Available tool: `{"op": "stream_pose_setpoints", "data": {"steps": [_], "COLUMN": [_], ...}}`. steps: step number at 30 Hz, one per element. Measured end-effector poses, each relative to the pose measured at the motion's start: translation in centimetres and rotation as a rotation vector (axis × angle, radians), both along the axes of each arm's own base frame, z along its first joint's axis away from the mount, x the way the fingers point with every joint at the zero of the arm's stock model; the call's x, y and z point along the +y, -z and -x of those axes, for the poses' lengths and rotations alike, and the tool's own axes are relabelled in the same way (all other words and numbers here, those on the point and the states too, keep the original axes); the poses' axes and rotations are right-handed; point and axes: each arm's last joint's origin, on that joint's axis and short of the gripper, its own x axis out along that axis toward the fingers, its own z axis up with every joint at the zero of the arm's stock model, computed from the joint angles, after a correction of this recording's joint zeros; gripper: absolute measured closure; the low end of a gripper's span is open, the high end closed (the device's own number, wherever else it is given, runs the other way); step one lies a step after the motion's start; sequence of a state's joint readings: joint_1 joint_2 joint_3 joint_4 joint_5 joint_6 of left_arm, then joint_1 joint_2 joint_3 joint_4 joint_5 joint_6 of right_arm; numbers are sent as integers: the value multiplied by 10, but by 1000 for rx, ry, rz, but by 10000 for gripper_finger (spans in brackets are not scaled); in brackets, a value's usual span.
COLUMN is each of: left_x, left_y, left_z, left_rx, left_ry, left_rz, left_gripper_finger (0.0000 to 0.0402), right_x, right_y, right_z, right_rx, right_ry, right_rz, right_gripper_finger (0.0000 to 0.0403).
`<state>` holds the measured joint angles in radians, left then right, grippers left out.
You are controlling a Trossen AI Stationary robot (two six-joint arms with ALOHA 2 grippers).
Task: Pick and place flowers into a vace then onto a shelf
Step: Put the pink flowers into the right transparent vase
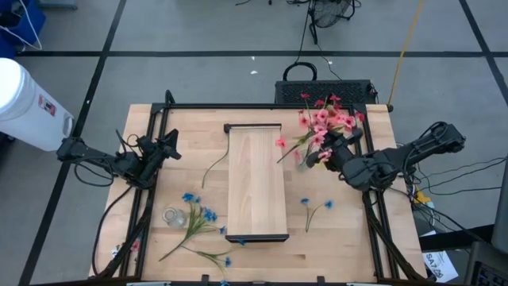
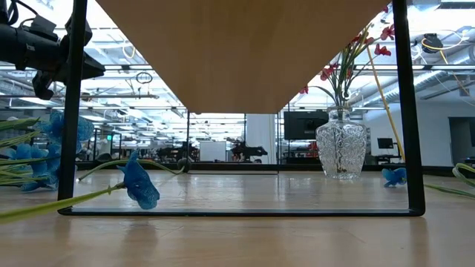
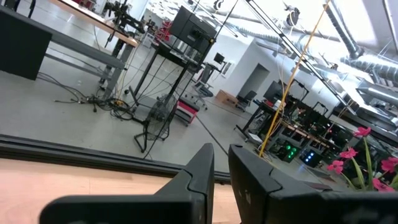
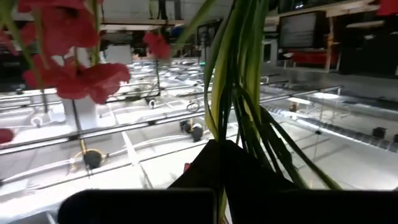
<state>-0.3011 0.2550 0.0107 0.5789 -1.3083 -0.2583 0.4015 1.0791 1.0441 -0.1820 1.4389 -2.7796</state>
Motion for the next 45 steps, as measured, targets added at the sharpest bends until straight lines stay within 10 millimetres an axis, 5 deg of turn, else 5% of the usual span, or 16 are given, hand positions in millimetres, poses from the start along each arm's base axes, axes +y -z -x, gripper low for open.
{"op": "stream_pose_setpoints", "data": {"steps": [14,45], "left_x": [0,0], "left_y": [0,0], "left_z": [0,0], "left_rx": [0,0], "left_ry": [0,0], "left_rz": [0,0], "left_gripper_finger": [350,350], "right_x": [-4,-8], "right_y": [10,-2], "right_z": [9,37], "right_rx": [229,265], "right_ry": [73,-19], "right_rz": [140,150], "right_gripper_finger": [401,399]}}
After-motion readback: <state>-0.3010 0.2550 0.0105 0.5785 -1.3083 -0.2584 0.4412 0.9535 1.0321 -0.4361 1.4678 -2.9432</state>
